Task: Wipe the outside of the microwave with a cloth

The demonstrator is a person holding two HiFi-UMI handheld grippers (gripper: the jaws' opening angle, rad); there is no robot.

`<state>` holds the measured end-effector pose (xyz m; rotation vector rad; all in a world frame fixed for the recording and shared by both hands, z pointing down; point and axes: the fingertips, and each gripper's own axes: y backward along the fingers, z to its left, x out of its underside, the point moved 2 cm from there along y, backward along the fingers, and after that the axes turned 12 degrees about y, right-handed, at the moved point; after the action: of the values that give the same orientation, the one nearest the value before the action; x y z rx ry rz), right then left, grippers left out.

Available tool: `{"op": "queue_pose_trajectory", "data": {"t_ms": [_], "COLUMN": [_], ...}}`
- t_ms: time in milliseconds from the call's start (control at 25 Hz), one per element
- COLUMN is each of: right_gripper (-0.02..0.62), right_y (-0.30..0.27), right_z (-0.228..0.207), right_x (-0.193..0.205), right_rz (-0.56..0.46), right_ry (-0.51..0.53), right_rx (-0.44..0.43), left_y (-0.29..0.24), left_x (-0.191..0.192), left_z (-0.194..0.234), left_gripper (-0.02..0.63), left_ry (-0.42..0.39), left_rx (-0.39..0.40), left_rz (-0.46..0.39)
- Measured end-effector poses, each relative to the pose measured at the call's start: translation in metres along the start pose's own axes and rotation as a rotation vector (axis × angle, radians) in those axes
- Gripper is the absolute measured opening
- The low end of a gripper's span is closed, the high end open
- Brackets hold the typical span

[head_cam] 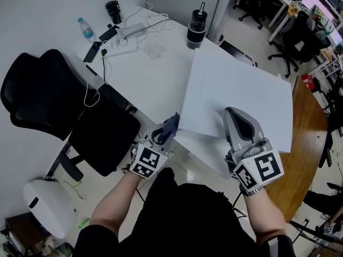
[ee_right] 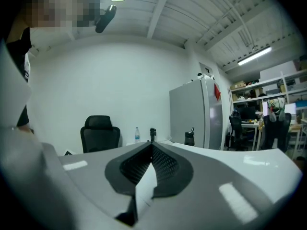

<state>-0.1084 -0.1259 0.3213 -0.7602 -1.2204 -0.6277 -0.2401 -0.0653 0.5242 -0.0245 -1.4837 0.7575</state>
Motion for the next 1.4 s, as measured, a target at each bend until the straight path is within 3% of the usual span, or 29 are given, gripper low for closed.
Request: {"op": "queue_pose_trajectory", "data": {"t_ms": [520, 1400], "right_gripper": [0.002, 0.002], "right_y": [-0.041, -0.041], "right_z": [-0.018, -0.069], "right_x": [0.000, -0.010], "right_rz": [0.032, 0.041], "right_ry": [-0.018, -0.005], "right_rx": [0.072, 0.206], "left_y": [-0.054, -0.161], "left_x": [-0.018, -0.055], "left_z": [0.040, 0.108], "left_gripper": [0.061, 0.061], "left_ry": [-0.025, -0.030], "left_rx": [0.112, 0.123], "left_rz": [0.019, 0.083]}}
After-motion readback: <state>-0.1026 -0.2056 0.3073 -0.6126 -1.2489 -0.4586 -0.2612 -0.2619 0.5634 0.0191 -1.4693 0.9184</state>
